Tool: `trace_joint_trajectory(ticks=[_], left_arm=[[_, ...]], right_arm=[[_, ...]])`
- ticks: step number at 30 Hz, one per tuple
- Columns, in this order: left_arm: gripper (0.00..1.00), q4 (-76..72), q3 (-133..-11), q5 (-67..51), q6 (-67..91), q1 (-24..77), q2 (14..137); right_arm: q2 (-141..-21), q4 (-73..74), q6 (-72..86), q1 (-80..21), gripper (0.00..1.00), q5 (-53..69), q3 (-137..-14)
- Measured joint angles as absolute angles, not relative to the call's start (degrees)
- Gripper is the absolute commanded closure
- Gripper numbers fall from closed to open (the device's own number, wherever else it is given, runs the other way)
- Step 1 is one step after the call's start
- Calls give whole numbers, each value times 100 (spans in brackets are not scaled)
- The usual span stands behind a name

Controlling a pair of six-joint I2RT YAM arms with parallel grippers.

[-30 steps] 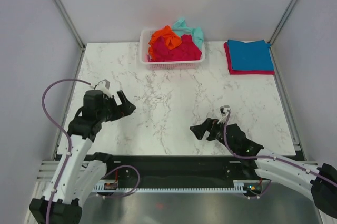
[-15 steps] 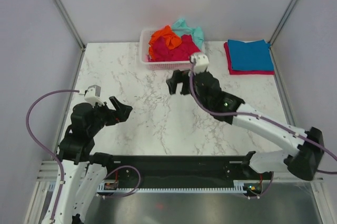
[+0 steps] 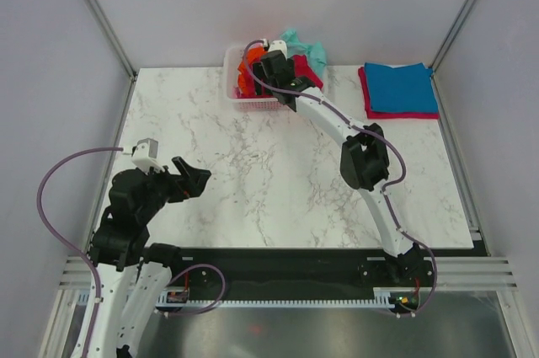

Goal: Fold and stack the t-shirts
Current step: Grab the tshirt from the pile, then move the tshirt to the center of the board

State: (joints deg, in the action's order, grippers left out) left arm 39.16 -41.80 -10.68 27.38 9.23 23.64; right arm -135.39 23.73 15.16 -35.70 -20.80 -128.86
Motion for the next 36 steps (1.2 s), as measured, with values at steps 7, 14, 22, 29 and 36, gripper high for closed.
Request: trace_joint_trajectory(ticks=[7,14,22,29,36], left_arm=[[2,3918,-4180,-1068,2738,923,2335],[2,3918,-4180,-1068,2738,808,2248],[2,3918,-4180,-1068,2738,792,2250],[2,3918,-4180,-1068,2738,777,2294],[2,3918,-4180,-1066,2738,770,2296]], right_arm=[[-14374,2624,1549,-3323,51,-1754,-13592],[-14341,2456,1490,-3264,100,-1640,-13531],[-13655,2596,1155,-3533,100,-1634,-13426],[-12055,2598,819,-3913,100,-1586,-14079],[-8532,1802,740,-3964,21,-1973,-11734]])
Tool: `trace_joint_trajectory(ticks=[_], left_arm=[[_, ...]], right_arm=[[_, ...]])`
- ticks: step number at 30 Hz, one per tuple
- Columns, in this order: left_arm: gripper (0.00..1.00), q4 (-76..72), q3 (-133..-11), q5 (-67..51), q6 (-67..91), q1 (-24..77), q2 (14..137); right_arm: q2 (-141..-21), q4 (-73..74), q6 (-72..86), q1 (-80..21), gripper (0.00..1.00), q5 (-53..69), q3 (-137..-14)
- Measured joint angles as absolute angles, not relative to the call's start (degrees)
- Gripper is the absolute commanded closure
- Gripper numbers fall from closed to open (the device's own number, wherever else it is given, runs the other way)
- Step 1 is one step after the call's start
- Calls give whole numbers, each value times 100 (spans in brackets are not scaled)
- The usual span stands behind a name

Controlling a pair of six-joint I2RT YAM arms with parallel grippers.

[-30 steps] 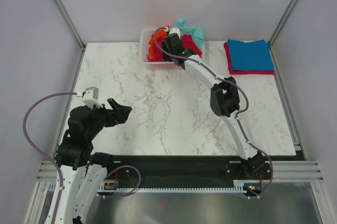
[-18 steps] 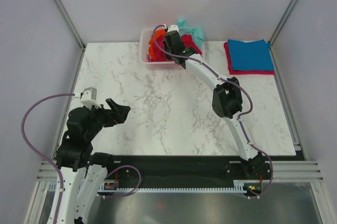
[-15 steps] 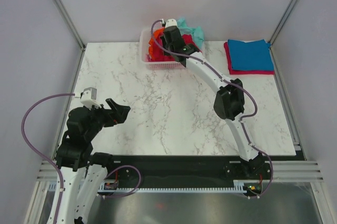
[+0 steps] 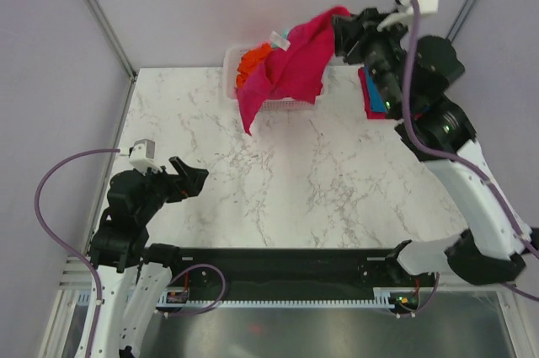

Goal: Fold and stack the t-shirts
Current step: Move the tshirt to the center of the board

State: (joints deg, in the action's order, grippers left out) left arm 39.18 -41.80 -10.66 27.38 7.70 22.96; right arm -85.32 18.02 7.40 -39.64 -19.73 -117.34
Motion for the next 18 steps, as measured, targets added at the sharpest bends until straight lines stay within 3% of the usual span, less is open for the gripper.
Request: trace_joint_trajectory(ticks=[1,5,9,13,16,18], left_arm=[[2,3918,-4180,-1068,2738,768,2296],[1,3916,-4180,-1068,2738,751,2320],[1,3916,-4180,-1070,2738,749,2469],[1,3920,-4180,-1070,2738,746,2700],[1,3920,-4180,-1068,2738,746,2724],[1,3918,-4180,-1068,2738,746,2711]], right_arm=[[-8088,1739,801,-3955,3,-2073,-11229],[-6530,1813,1459,-3865,2,-2880,-8635],[-6121,2919,2668,-3426,2,-3487,-6386],[-5190,3990,3546,-3251,2,-3402,-4901],[-4226,3758,4007,-3280,3,-2749,-4309],[-4263,3221,4316,-3573,3,-2261,-3990]])
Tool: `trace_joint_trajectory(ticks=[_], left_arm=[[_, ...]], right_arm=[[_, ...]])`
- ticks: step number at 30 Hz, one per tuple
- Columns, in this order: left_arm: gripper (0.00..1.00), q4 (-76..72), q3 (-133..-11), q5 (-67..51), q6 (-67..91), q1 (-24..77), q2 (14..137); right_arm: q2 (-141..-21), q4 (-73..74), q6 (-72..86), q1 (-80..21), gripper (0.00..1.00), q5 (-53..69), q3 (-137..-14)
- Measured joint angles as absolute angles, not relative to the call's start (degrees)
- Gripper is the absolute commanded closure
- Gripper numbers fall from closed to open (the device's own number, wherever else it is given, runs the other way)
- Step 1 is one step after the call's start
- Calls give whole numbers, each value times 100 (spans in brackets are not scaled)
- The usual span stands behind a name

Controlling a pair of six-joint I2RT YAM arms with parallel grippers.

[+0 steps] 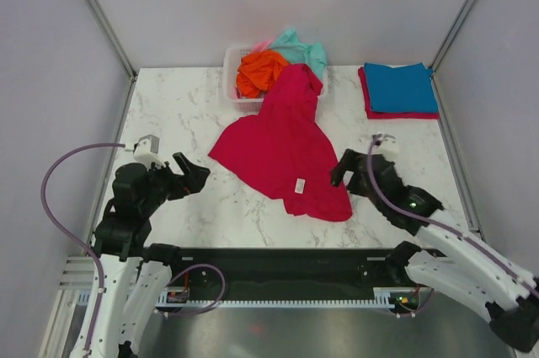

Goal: Fold and stack the t-shirts
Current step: Move the tshirt to the center of the board

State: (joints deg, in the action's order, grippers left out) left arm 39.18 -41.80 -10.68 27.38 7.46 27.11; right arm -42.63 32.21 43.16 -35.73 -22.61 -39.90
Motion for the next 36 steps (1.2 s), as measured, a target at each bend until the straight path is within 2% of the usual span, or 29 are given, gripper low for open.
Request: trace_joint_trajectory(ticks=[4,8,17,21,24,28,31,33,34,36], left_arm=[[1,3922,-4180,-1066,2738,718,2681],[1,3940,-4180,-1028,2738,705,2510],[1,4069,-4182,-666,2749,615,2130],[1,4073,-4182,-652,2751,607,2099],[1,4073,-4182,-655,2751,607,2069],[1,4073,-4182,-659,2751,607,2058],[1,4075,-4182,-659,2751,604,2047],[1,4073,-4182,-661,2751,587,2025],[1,4075,-4182,-661,2751,578,2014],[1,4073,-4182,-663,2751,569,1994]], right_arm=[[-6386,2663,4694,-5293,2,-2211,-4189],[-8901,2676,4506,-6204,2,-2093,-5970],[-13378,2755,3197,-6261,2,-2027,-11987],[-14883,2886,2755,-6171,3,-2029,-14038],[-15458,2915,2602,-6005,5,-2102,-14567],[-15664,3002,2517,-5710,7,-2241,-14481],[-15666,3055,2504,-5533,14,-2300,-14427],[-15670,3074,2510,-5505,33,-2327,-14414],[-15679,3094,2512,-5518,46,-2364,-14414],[-15697,3114,2515,-5570,57,-2467,-14414]])
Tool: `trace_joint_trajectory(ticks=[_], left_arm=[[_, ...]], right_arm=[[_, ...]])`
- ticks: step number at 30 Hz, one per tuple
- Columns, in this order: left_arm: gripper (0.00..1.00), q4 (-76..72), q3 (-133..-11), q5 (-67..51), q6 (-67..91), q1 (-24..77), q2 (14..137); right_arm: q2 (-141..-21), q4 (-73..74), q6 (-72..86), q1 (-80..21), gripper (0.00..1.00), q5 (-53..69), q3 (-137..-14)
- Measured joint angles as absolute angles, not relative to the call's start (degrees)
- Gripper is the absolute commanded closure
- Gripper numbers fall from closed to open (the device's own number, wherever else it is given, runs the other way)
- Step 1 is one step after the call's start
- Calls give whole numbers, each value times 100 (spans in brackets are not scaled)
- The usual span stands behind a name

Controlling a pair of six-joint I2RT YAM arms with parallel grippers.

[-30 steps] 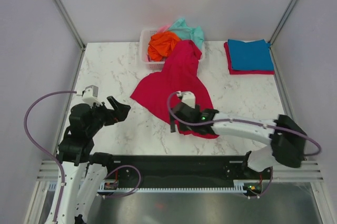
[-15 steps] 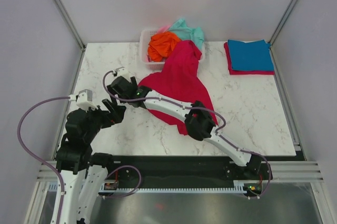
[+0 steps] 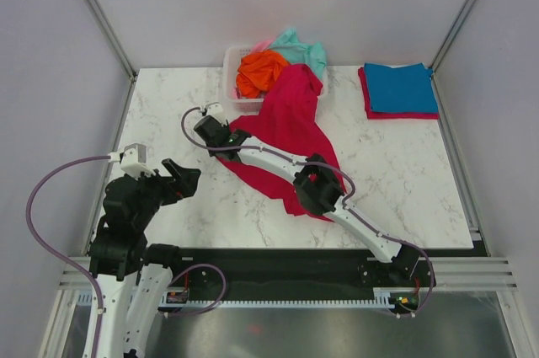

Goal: Fold and stack the t-shirts
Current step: Move the tshirt to the center of the board

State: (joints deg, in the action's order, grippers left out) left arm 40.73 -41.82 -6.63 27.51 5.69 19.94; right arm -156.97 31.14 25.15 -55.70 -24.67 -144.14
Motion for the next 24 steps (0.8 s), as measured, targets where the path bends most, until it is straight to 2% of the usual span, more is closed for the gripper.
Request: trace_joint_trajectory(ticks=[1,3,4,7,11,16,20,24], left_arm=[[1,4073,-4182,-663,2751,567,1990],[1,4073,-4182,-663,2751,554,1990],[1,4073,-4182,-666,2751,548,1990],[1,4071,-4182,-670,2751,532,1992],[1,4071,-4182,-668,2751,521,2001],[2,4099,-4182,-666,2751,510,2034],[1,4108,-4182,-661,2751,484,2036],[2,4108,-4182,-661,2751,484,2040]], right_arm=[[-15703,3118,2528,-5610,67,-2512,-14409],[-15701,3070,2556,-5693,75,-2611,-14352],[-15675,2993,2580,-5747,85,-2685,-14261],[-15500,2827,2661,-5850,100,-2777,-13904],[-14824,2571,2783,-5951,100,-2838,-12742],[-12761,2698,3030,-6501,100,-3179,-9692],[-10713,3332,3723,-7693,100,-3861,-7817],[-9006,4532,5400,-9380,100,-4589,-7218]])
